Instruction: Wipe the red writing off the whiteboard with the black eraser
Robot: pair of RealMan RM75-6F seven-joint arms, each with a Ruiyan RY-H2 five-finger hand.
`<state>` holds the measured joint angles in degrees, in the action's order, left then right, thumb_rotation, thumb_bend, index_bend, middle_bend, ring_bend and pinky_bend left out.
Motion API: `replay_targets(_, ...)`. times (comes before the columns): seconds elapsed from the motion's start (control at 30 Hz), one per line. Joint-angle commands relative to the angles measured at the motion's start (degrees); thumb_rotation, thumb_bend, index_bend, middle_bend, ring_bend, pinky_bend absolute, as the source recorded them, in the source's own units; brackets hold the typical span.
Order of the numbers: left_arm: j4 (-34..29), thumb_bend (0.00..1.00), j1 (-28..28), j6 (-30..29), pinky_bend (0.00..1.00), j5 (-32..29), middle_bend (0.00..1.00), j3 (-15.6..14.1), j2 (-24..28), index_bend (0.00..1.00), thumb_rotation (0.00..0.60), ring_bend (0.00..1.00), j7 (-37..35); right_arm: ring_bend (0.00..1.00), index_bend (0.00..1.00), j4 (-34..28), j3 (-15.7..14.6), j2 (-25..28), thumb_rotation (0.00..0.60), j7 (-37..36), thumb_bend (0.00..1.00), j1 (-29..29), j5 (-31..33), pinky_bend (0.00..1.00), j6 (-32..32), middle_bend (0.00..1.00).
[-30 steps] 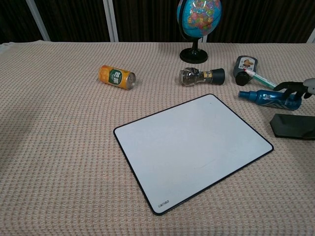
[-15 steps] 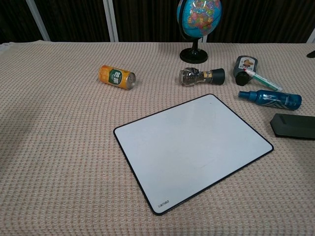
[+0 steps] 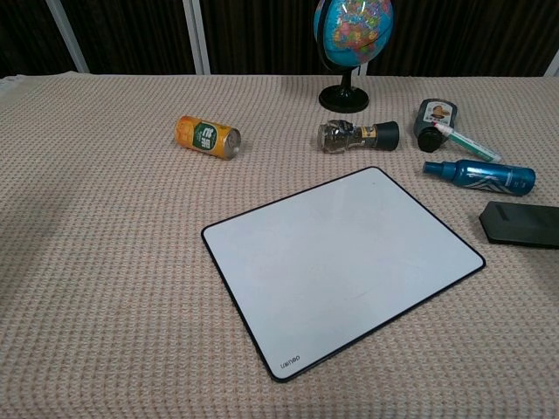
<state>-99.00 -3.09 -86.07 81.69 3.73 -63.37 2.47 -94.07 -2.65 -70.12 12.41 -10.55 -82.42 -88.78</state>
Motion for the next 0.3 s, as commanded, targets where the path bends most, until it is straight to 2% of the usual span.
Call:
replay_targets(0.03,0.1,0.74,0.0,-0.1,0.00,0.1,0.04,0.0,0.0,0.12,0.600,0.00,0.0,0.09,0.00,2.2,0.4,-1.3,0.600,-0.4,0.01,1.1,-0.9,0.18,-1.2,0.00)
replay_targets(0.3,0.2,0.74,0.0,-0.1,0.00,0.2,0.04,0.0,0.0,0.12,0.600,0.00,0.1,0.09,0.00,4.1,2.5,-0.9,0.600,-2.6,0.01,2.1,-0.2,0.18,-0.9,0.00)
